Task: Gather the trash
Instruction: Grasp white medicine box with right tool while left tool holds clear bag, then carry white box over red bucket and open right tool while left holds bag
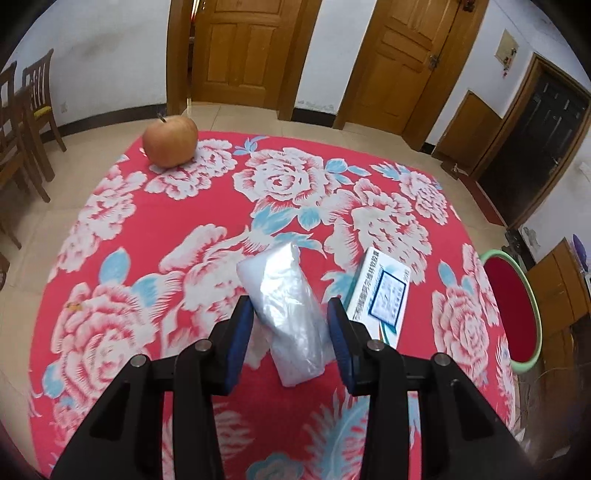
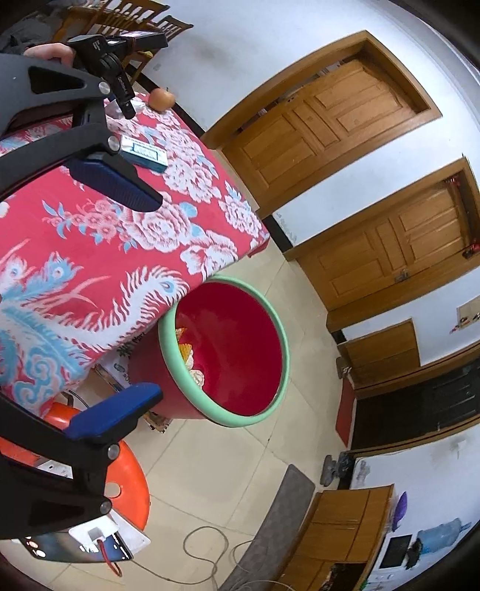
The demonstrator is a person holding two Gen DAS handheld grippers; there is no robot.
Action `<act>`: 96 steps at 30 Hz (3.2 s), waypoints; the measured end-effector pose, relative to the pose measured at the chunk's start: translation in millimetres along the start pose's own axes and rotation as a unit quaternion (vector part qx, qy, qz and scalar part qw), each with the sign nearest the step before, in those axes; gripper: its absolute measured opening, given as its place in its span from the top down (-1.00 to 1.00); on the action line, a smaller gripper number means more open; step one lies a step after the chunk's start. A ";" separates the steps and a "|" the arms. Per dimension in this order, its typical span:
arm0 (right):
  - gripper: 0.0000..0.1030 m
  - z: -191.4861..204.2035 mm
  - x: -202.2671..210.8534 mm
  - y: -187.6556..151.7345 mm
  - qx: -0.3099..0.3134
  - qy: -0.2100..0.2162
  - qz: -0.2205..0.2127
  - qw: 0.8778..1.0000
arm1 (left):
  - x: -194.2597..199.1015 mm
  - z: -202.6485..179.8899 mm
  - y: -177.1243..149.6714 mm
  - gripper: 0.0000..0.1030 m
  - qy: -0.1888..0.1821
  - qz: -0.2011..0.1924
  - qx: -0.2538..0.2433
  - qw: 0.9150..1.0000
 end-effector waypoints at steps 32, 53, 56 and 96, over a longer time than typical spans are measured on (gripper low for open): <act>-0.86 197.6 -37.5 -12.9 0.145 0.103 0.078 0.981 | 17.1 69.4 17.8 0.19 0.012 -0.038 -0.030 0.999; -0.86 245.8 -157.3 -26.4 0.177 0.069 0.116 0.975 | -20.1 89.5 14.8 0.19 -0.006 -0.034 -0.005 0.999; -0.86 251.5 -165.7 -28.8 0.189 0.068 0.118 0.972 | -20.5 89.3 14.3 0.19 -0.009 -0.031 -0.004 0.999; -0.15 145.2 -72.5 -0.1 0.127 0.044 0.029 0.991 | -5.1 50.6 2.3 0.19 -0.037 -0.028 -0.033 0.998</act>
Point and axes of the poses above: each gripper's, at about its wrist camera, not at the fingertips, and x roughly against the way its jaws point, z to its left, y to its top, the point moved 7 cm from there along -x, roughly the way its jaws point, and after that the axes turned 14 degrees about x, right-handed, at the moved point
